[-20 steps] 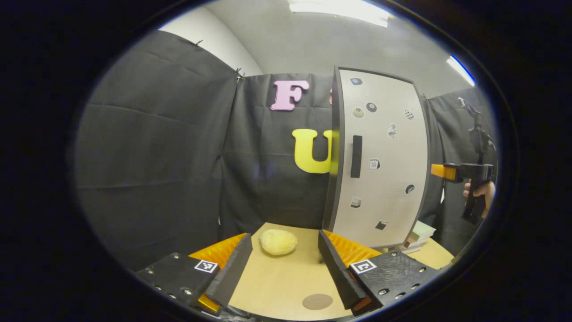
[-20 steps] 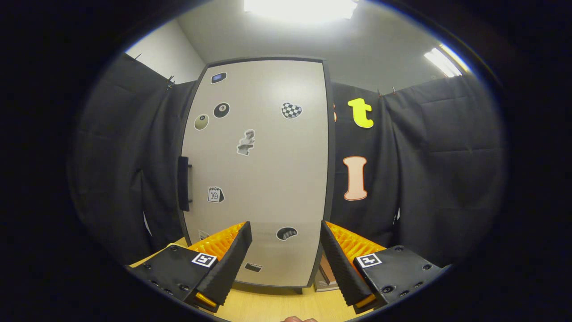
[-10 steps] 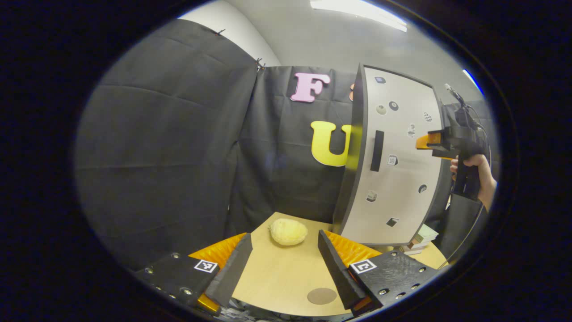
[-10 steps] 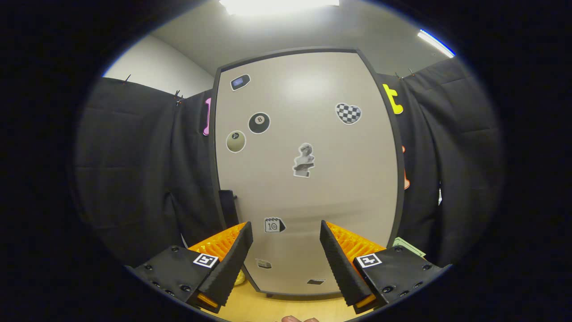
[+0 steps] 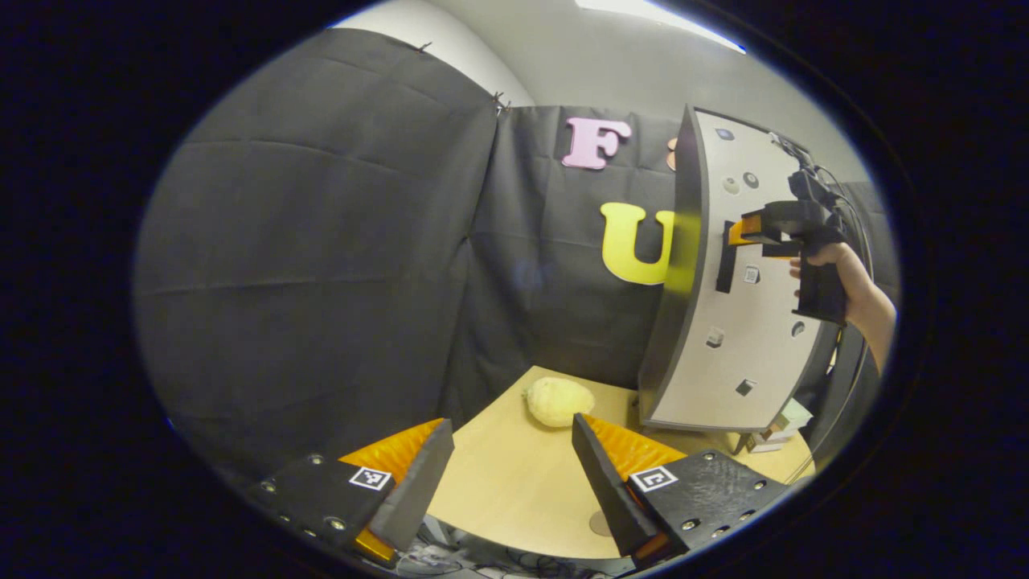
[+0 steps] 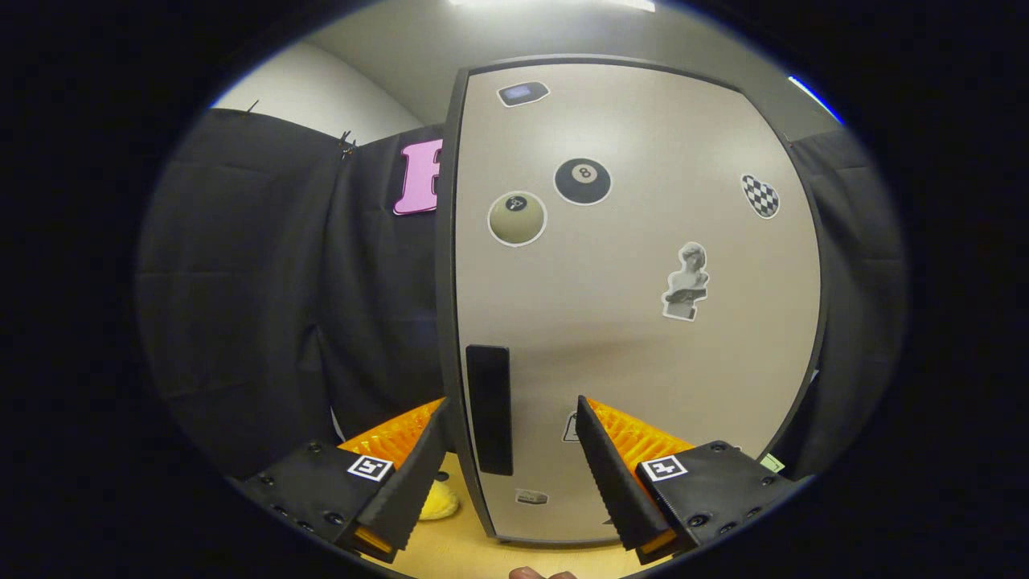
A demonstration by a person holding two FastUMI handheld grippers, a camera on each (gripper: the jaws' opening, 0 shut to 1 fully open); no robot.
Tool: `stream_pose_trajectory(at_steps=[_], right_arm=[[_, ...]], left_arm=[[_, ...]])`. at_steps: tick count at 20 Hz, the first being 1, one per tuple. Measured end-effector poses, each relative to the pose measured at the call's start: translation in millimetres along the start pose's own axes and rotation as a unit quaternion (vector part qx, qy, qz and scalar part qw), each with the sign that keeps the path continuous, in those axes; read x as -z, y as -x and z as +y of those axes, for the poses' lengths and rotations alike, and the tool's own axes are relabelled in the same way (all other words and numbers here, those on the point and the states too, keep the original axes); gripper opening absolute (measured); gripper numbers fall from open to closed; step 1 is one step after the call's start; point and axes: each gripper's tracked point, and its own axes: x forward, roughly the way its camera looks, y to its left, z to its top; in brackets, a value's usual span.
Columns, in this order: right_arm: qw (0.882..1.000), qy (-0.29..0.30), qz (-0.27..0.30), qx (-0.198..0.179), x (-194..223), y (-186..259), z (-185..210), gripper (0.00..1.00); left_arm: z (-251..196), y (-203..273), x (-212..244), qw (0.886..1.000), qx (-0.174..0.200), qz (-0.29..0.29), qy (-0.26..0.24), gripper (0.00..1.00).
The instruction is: Open the cabinet door with the right hand, grasp the bottle in the cabinet with the left hand and place it on the coaster, then close the cabinet door with the right hand.
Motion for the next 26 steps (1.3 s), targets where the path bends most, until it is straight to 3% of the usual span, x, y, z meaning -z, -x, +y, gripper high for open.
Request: stream_pose_trajectory(at_steps=[5, 9, 10, 11, 12, 13, 17, 18, 22, 26], right_arm=[[1.000, -0.002, 0.019, 0.024, 13, -29, 4, 0.96], [0.999, 0.004, 0.036, 0.026, 23, -41, 15, 0.94], [0.999, 0.005, 0.041, 0.033, 27, -44, 14, 0.87], [0.998, 0.004, 0.046, 0.037, 30, -45, 14, 0.67], [0.998, 0.001, 0.052, 0.040, 33, -47, 14, 0.62], [0.997, -0.001, 0.057, 0.044, 34, -45, 14, 0.46], [0.998, -0.002, 0.054, 0.040, 33, -47, 13, 0.31], [0.998, 0.001, 0.055, 0.036, 33, -47, 13, 0.31], [0.999, 0.008, 0.050, -0.002, 34, -50, 16, 0.09], [0.998, 0.024, 0.048, -0.023, 34, -38, 15, 0.09]], left_arm=[[29, -18, 0, 1.000, -0.028, 0.004, -0.008, 0.89], [35, -32, 4, 0.999, -0.028, 0.015, 0.013, 0.89], [37, -32, 5, 0.999, -0.025, 0.016, 0.014, 0.92], [39, -33, 4, 1.000, -0.024, 0.017, 0.011, 0.92], [38, -33, 4, 1.000, -0.024, 0.016, 0.007, 0.92], [38, -35, 3, 1.000, -0.026, 0.016, 0.002, 0.89], [46, -39, 6, 0.999, -0.033, 0.020, 0.009, 0.89], [49, -37, 9, 0.999, -0.035, 0.022, 0.011, 0.89], [53, -30, 15, 0.999, -0.041, 0.025, 0.011, 0.89], [53, -26, 17, 0.999, -0.041, 0.030, 0.012, 0.89]])
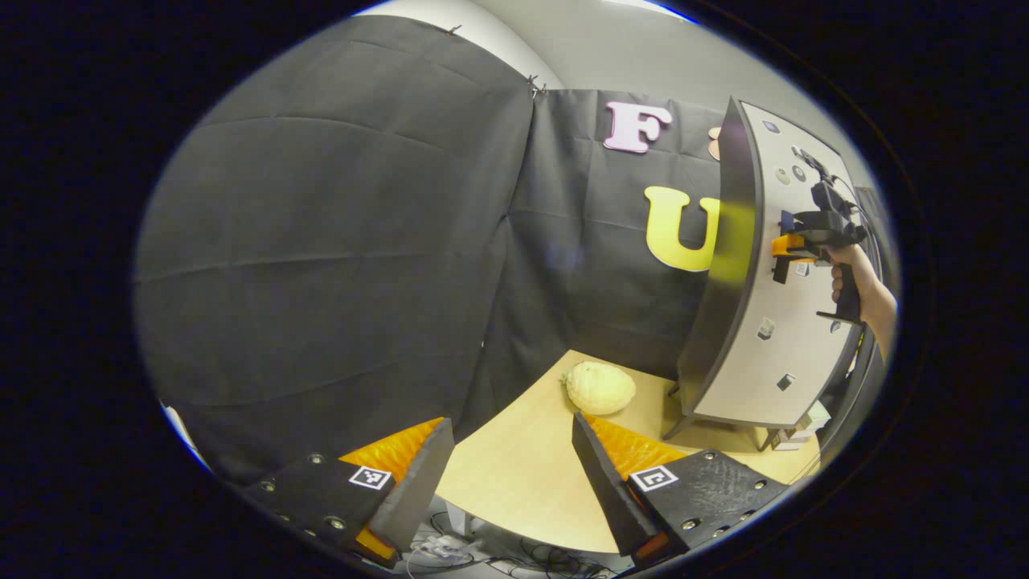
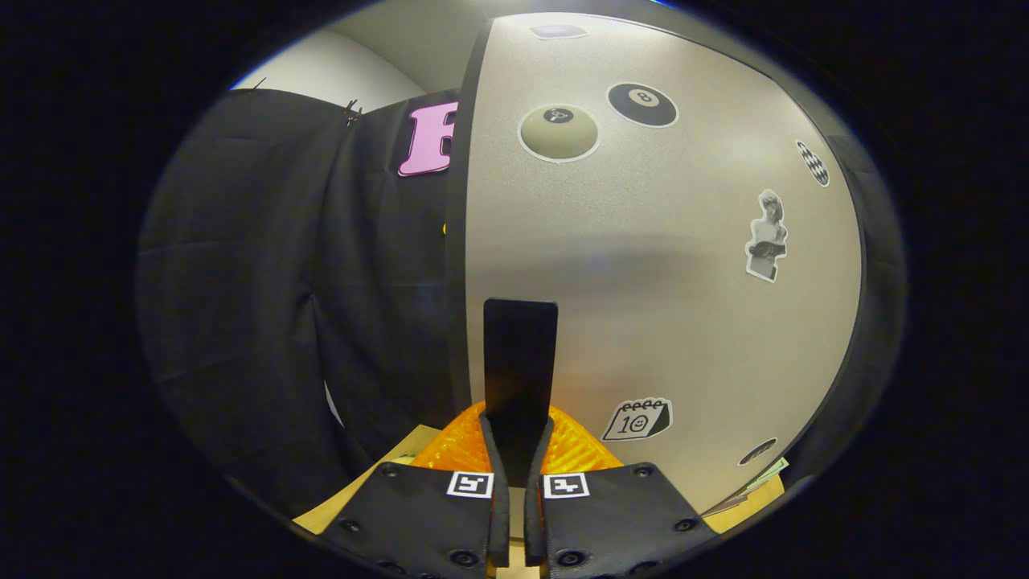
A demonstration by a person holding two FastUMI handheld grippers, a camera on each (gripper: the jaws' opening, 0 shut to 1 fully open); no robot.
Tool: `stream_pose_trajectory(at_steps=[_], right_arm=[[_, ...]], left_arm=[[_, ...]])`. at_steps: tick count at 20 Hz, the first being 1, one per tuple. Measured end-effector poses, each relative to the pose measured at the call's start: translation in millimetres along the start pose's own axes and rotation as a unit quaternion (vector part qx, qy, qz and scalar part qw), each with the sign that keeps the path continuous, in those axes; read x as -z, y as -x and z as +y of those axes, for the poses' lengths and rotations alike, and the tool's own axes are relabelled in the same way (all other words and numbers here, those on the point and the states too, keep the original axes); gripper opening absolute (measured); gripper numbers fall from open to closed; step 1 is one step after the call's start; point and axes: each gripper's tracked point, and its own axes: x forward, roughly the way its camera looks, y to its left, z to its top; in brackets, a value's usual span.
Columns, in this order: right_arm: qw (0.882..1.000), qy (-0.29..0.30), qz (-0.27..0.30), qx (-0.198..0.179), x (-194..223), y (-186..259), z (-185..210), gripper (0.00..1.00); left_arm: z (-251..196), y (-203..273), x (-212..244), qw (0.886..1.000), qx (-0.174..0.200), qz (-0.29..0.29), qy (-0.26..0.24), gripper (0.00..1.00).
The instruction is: Open the cabinet door with the right hand, grasp the bottle in the cabinet with the left hand and place it on the coaster, then close the cabinet door with the right hand.
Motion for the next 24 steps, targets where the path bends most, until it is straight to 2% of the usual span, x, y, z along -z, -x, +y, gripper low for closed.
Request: stream_pose_trajectory(at_steps=[1, 2, 5, 7, 8, 13, 16, 18, 19, 23, 24], right_arm=[[1.000, 0.001, -0.001, -0.005, 1, 4, 1, 0.05], [1.000, 0.001, -0.002, -0.011, 1, 8, 3, 0.08], [0.999, 0.005, -0.003, -0.032, 3, 26, 6, 0.08], [0.999, 0.009, -0.003, -0.049, 6, 42, 5, 0.09], [0.998, 0.009, -0.003, -0.058, 8, 52, 3, 0.08], [0.996, 0.005, -0.002, -0.091, 16, 101, -4, 0.08], [0.996, 0.001, -0.002, -0.091, 20, 126, -17, 0.09], [0.996, -0.003, 0.002, -0.090, 24, 138, -28, 0.05], [0.996, -0.006, 0.002, -0.088, 26, 144, -33, 0.05], [0.997, 0.000, 0.005, -0.073, 31, 171, -49, 0.05], [0.998, -0.001, 0.006, -0.070, 32, 178, -53, 0.09]], left_arm=[[0, 1, -1, 1.000, 0.000, 0.000, -0.002, 0.89], [1, 1, 0, 1.000, 0.002, -0.002, -0.005, 0.92], [-3, 6, -2, 1.000, 0.010, -0.006, -0.012, 0.92], [-14, 16, -5, 1.000, 0.018, -0.006, -0.014, 0.89], [-20, 21, -6, 1.000, 0.023, -0.004, -0.014, 0.92], [-50, 37, -5, 0.998, 0.045, -0.011, -0.029, 0.89], [-66, 38, -3, 0.997, 0.064, -0.011, -0.040, 0.89], [-77, 34, -6, 0.996, 0.076, -0.012, -0.047, 0.89], [-84, 34, -7, 0.995, 0.084, -0.014, -0.048, 0.92], [-106, 29, -5, 0.992, 0.110, -0.013, -0.052, 0.89], [-107, 29, -2, 0.992, 0.117, -0.012, -0.053, 0.89]])
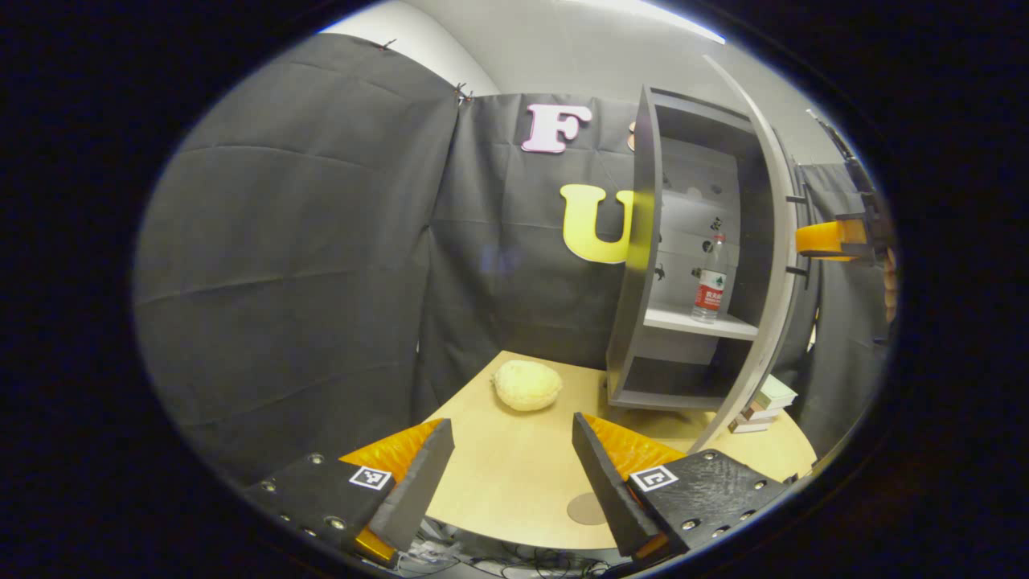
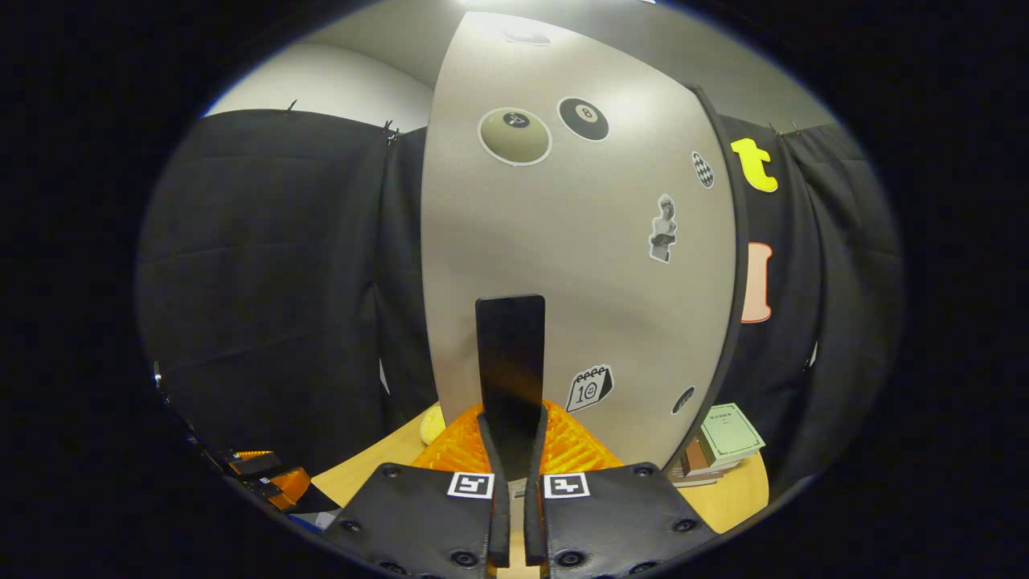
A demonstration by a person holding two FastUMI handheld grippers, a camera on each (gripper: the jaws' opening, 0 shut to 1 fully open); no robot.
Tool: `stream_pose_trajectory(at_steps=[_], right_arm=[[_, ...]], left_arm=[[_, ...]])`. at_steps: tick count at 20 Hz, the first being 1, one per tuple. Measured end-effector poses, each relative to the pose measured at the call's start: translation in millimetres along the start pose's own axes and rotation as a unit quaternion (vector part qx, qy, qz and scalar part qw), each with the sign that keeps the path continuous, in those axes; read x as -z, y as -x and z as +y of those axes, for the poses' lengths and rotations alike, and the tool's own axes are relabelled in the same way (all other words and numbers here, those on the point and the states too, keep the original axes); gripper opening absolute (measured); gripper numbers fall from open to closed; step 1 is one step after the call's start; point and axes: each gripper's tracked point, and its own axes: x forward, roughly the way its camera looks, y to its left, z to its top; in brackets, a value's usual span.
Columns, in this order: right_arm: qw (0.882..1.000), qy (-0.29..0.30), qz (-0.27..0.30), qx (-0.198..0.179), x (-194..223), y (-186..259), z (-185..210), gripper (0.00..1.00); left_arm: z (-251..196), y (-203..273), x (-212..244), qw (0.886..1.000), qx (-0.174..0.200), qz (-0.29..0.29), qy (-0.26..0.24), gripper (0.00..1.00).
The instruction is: Open the cabinet door with the right hand, grasp the bottle in the cabinet with the left hand and place it on the coaster, then close the cabinet door with the right hand.
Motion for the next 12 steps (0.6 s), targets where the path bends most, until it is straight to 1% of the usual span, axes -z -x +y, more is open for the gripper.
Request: stream_pose_trajectory(at_steps=[1, 2, 3, 4, 5, 6, 7, 8, 9, 10, 12], right_arm=[[1.000, -0.008, 0.002, 0.002, 2, 6, -5, 0.05], [1.000, -0.016, 0.003, 0.003, 3, 11, -11, 0.05], [1.000, -0.021, 0.003, 0.005, 4, 13, -19, 0.08], [1.000, -0.022, 0.003, 0.009, 5, 15, -26, 0.08], [1.000, -0.020, 0.002, 0.016, 8, 18, -30, 0.05], [1.000, -0.017, 0.003, 0.025, 9, 23, -32, 0.05], [0.999, -0.011, 0.006, 0.036, 9, 33, -34, 0.08], [0.999, -0.007, 0.010, 0.048, 10, 41, -38, 0.08], [0.998, -0.007, 0.012, 0.058, 11, 47, -42, 0.08], [0.998, -0.011, 0.013, 0.066, 11, 51, -45, 0.08], [0.996, -0.019, 0.013, 0.084, 14, 68, -57, 0.08]], left_arm=[[-5, -3, 0, 1.000, 0.010, 0.001, 0.000, 0.89], [-14, -9, 0, 1.000, 0.020, 0.001, 0.000, 0.89], [-23, -14, -1, 1.000, 0.028, 0.002, -0.002, 0.89], [-31, -18, -1, 0.999, 0.036, 0.003, -0.002, 0.89], [-38, -22, -2, 0.999, 0.044, 0.004, -0.003, 0.89], [-43, -25, -4, 0.999, 0.052, 0.004, -0.004, 0.89], [-48, -29, -5, 0.998, 0.060, 0.004, -0.006, 0.89], [-52, -29, -3, 0.998, 0.069, 0.004, -0.009, 0.92], [-57, -32, -4, 0.997, 0.077, 0.003, -0.011, 0.92], [-62, -35, -4, 0.996, 0.085, 0.001, -0.013, 0.89], [-72, -43, -2, 0.995, 0.100, 0.000, -0.013, 0.89]])
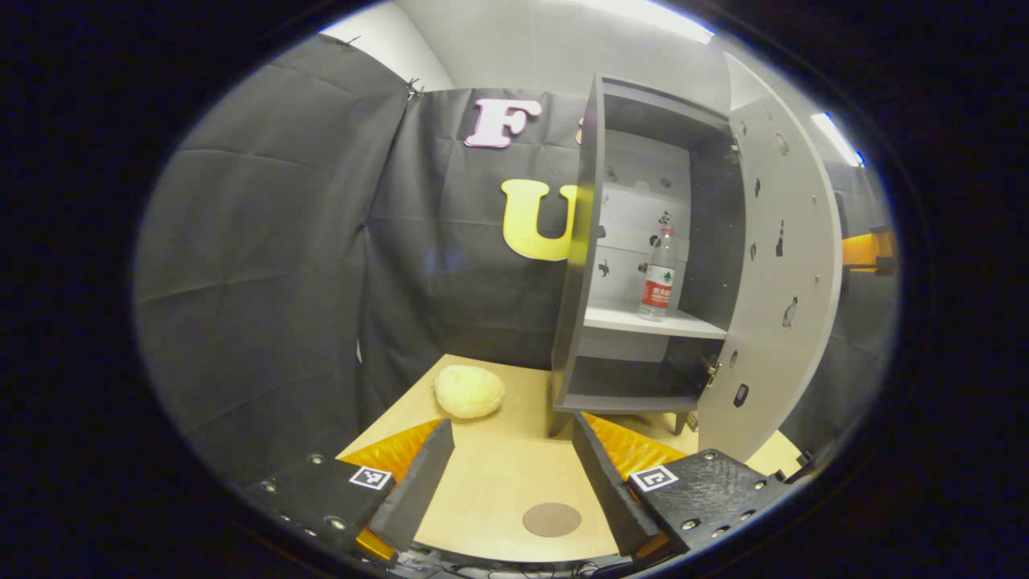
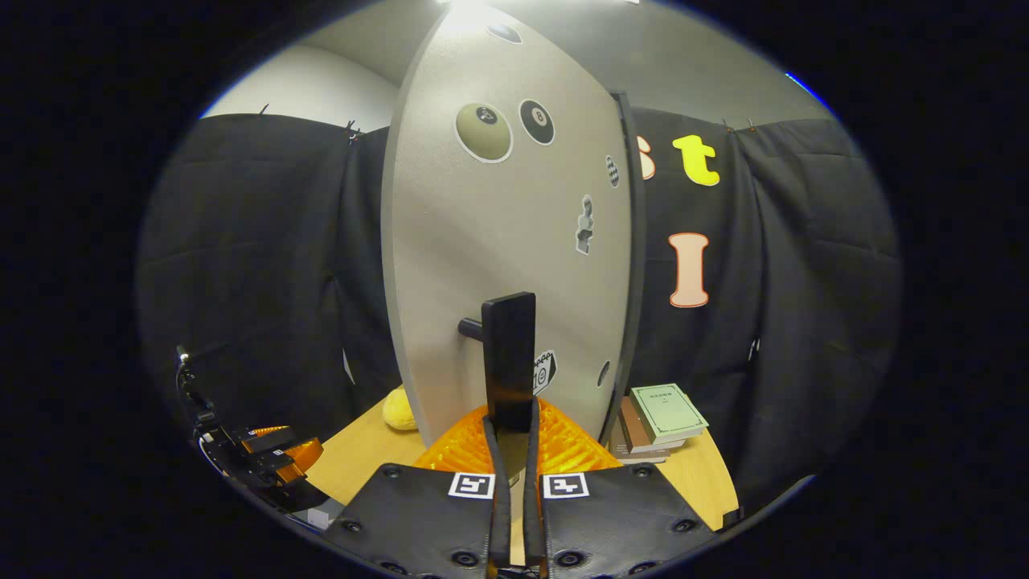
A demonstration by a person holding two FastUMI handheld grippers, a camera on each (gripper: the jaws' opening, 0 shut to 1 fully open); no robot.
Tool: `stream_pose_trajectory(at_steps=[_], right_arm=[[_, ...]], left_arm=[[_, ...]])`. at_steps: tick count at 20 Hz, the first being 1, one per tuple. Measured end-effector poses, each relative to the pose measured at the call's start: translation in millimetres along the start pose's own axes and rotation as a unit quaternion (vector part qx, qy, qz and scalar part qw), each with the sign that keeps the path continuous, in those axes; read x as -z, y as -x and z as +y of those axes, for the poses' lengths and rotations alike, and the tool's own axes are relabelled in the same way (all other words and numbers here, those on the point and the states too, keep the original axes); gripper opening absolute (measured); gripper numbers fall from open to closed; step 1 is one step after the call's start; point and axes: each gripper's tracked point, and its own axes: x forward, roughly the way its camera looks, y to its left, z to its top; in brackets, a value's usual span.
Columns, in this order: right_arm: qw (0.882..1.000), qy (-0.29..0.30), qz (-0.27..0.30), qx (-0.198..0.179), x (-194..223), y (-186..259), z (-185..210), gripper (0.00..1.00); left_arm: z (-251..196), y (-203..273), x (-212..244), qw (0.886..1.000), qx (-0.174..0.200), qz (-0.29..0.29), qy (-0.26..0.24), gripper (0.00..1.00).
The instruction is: Open the cabinet door with the right hand, grasp the bottle in the cabinet with the left hand and place it on the coaster, then close the cabinet door with the right hand.
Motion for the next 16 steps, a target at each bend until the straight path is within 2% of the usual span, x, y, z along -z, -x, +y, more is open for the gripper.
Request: stream_pose_trajectory(at_steps=[1, 4, 5, 7, 8, 9, 10, 12, 15, 16], right_arm=[[1.000, 0.000, -0.001, 0.011, 0, 8, -8, 0.08], [0.999, 0.002, -0.012, 0.041, 3, 23, -46, 0.07], [0.999, 0.006, -0.017, 0.051, 5, 25, -61, 0.11], [0.997, 0.006, -0.021, 0.076, 8, 32, -93, 0.06], [0.996, 0.001, -0.023, 0.088, 9, 35, -107, 0.02], [0.995, -0.003, -0.026, 0.099, 10, 37, -119, 0.02], [0.994, -0.006, -0.028, 0.107, 10, 38, -131, 0.06], [0.995, -0.015, -0.029, 0.096, 11, 41, -140, 0.04], [0.998, -0.038, -0.029, 0.037, 13, 40, -133, 0.05], [0.998, -0.045, -0.025, 0.026, 16, 42, -136, 0.01]], left_arm=[[-5, -7, 0, 1.000, 0.006, 0.003, 0.002, 0.92], [-30, -24, 6, 0.999, 0.035, 0.011, -0.005, 0.89], [-35, -28, 7, 0.999, 0.039, 0.013, -0.018, 0.89], [-48, -30, 10, 0.998, 0.056, 0.015, -0.034, 0.92], [-57, -32, 12, 0.997, 0.064, 0.016, -0.037, 0.89], [-65, -33, 12, 0.997, 0.070, 0.016, -0.040, 0.92], [-72, -33, 12, 0.996, 0.073, 0.016, -0.041, 0.89], [-91, -33, 14, 0.996, 0.081, 0.020, -0.040, 0.89], [-118, -32, 16, 0.996, 0.078, 0.032, -0.037, 0.89], [-124, -30, 16, 0.996, 0.067, 0.037, -0.036, 0.89]])
